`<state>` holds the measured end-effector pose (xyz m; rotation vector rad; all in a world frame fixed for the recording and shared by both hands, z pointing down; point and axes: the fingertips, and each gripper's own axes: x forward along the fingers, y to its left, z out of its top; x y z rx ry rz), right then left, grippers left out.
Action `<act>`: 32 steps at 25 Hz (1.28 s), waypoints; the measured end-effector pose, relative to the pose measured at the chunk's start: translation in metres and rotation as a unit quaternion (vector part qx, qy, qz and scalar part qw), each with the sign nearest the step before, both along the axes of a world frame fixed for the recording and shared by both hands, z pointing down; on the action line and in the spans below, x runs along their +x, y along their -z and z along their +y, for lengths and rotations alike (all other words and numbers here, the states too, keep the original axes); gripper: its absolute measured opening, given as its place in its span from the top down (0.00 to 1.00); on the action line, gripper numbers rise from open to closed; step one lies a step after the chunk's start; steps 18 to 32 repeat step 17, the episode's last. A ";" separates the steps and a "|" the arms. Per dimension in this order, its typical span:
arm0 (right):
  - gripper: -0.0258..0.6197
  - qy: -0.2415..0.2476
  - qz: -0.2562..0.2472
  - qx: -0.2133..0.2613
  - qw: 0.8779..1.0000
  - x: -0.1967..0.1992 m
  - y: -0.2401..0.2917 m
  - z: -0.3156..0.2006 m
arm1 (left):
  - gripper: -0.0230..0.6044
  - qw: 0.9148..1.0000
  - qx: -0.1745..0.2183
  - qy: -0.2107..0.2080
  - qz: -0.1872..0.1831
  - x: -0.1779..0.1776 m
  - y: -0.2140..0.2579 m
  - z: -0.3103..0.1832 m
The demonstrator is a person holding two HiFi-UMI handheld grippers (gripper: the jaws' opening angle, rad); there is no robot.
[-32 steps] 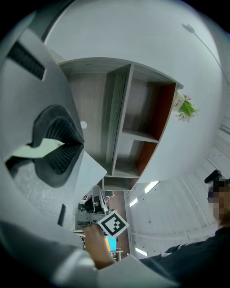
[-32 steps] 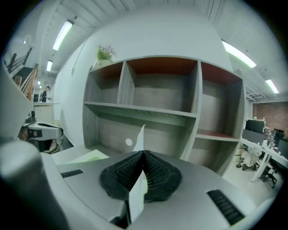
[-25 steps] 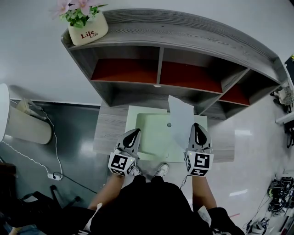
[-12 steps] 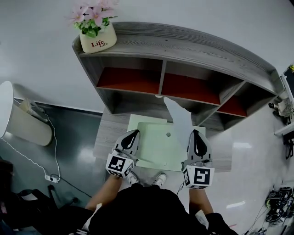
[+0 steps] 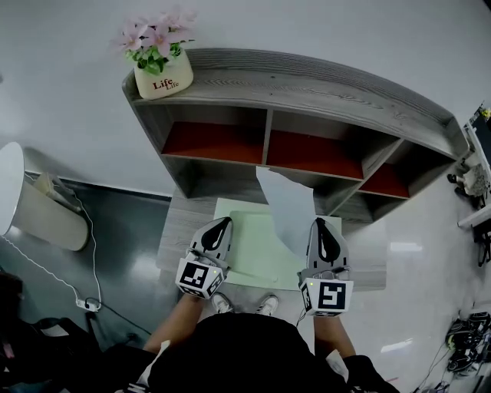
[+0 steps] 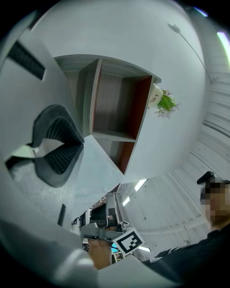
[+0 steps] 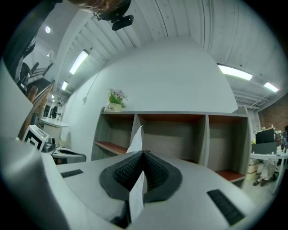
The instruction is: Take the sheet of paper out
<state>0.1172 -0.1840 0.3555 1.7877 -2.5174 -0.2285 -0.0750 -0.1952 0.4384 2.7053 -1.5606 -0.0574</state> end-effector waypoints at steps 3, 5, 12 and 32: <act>0.93 0.000 0.001 -0.005 1.000 -0.001 -0.007 -0.006 | 0.95 1.000 0.001 0.000 0.000 0.001 0.001 -0.003; 0.93 0.002 0.005 -0.010 1.000 -0.002 -0.013 -0.011 | 0.95 1.000 0.000 0.001 0.001 0.001 0.000 -0.005; 0.93 0.000 0.012 -0.015 1.000 -0.005 -0.020 -0.021 | 0.95 1.000 0.003 -0.002 0.002 0.002 0.001 -0.010; 0.93 0.000 0.015 -0.020 1.000 -0.007 -0.023 -0.026 | 0.95 1.000 0.006 -0.002 0.003 0.001 0.002 -0.013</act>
